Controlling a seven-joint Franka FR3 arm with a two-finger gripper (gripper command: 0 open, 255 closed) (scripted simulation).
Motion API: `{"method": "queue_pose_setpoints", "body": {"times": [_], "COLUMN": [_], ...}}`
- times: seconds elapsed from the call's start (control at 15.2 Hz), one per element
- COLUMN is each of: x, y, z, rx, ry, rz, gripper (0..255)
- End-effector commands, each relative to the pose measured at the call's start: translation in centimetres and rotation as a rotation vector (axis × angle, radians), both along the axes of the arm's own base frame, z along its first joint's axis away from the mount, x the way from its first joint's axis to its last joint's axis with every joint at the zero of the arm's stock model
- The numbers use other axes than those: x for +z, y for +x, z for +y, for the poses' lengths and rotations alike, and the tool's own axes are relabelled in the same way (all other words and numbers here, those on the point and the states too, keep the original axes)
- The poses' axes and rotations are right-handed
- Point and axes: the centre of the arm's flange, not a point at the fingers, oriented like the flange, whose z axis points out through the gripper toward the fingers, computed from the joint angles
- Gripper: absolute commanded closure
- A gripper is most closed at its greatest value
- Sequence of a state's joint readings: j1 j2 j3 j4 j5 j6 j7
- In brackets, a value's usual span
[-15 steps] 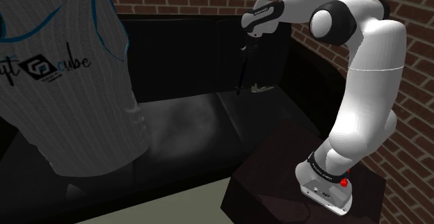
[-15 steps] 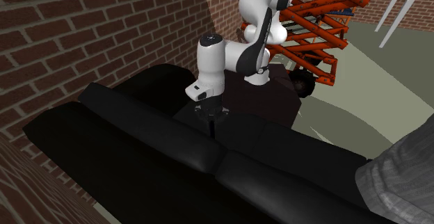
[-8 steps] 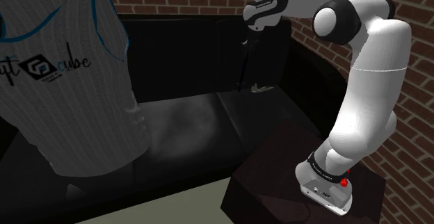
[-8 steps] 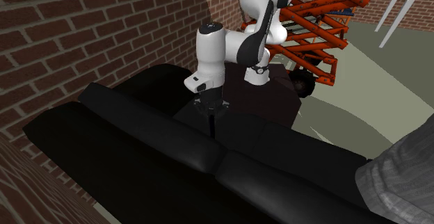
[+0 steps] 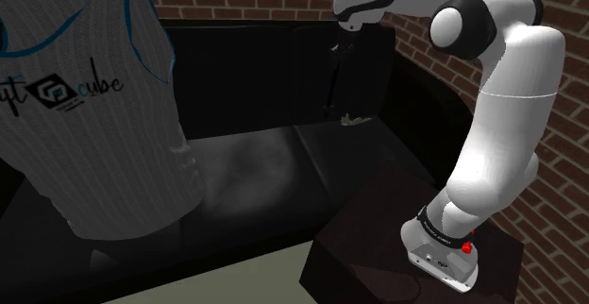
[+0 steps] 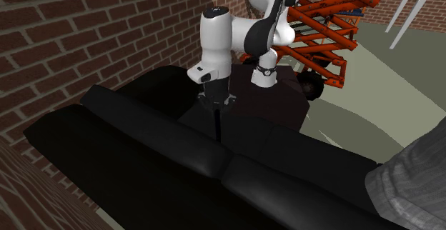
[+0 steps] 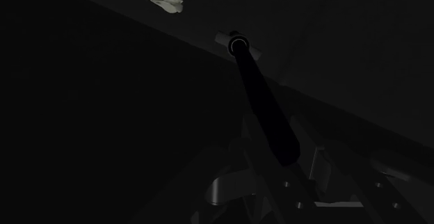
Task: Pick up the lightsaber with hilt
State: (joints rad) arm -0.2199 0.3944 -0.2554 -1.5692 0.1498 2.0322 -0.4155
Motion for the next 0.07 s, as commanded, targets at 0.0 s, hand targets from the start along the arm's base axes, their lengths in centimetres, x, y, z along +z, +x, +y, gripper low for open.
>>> {"method": "queue_pose_setpoints", "body": {"times": [0.0], "x": [0.25], "y": [-0.04], "z": [-0.02], "rx": [0.0], "ry": [0.0], "rz": [0.0], "gripper": [255]}}
